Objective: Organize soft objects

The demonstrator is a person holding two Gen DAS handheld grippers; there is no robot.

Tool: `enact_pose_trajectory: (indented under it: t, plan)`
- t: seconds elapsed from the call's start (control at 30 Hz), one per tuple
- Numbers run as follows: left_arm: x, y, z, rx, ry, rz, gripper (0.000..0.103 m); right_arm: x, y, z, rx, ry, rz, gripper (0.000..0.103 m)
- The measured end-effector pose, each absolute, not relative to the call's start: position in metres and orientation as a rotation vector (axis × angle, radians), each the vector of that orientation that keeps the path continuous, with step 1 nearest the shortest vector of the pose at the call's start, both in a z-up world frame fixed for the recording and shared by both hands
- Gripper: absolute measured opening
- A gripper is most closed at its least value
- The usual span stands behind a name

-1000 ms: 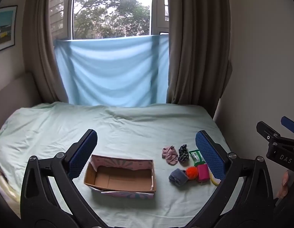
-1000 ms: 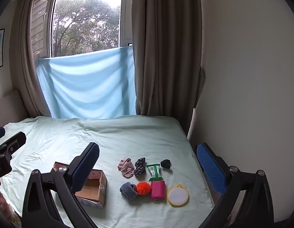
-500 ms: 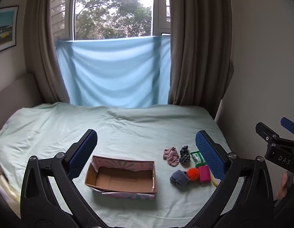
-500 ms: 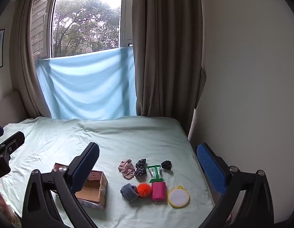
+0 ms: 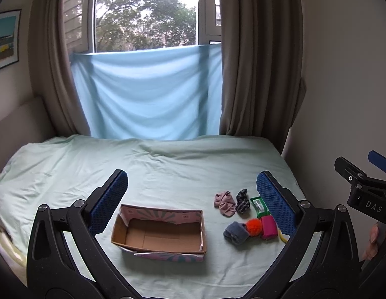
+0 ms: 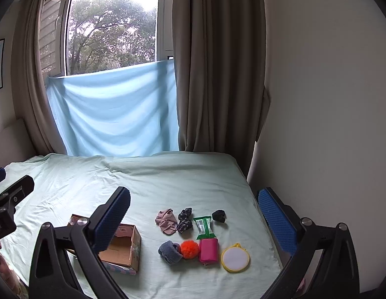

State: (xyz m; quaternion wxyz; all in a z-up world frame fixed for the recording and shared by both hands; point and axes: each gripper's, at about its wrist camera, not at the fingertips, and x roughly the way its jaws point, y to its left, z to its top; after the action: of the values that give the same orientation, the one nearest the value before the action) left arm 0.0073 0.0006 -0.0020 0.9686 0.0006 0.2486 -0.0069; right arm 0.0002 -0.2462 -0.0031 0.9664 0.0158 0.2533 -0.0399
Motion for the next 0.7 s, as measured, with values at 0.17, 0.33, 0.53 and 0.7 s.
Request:
enact_pose_trajectory:
  t: [0.17, 0.33, 0.53, 0.7]
  plan:
    - [0.008, 0.0004, -0.0027, 0.009, 0.507, -0.013, 0.102, 0.0009, -0.245, -0.0033, 0.037, 0.512, -0.082, 0.103]
    - [0.0093, 0.0014, -0.0025, 0.009, 0.509, -0.008, 0.102, 0.003, -0.2429, -0.0052, 0.043, 0.517, -0.076, 0.103]
    - [0.0097, 0.0033, -0.0036, 0.0, 0.507, -0.004, 0.102, 0.0029, -0.2421, -0.0049, 0.039, 0.515, -0.073, 0.103]
    - [0.0108, 0.0037, -0.0044, -0.002, 0.511, -0.007, 0.102, 0.0038, -0.2425, -0.0048, 0.036, 0.518, -0.071, 0.103]
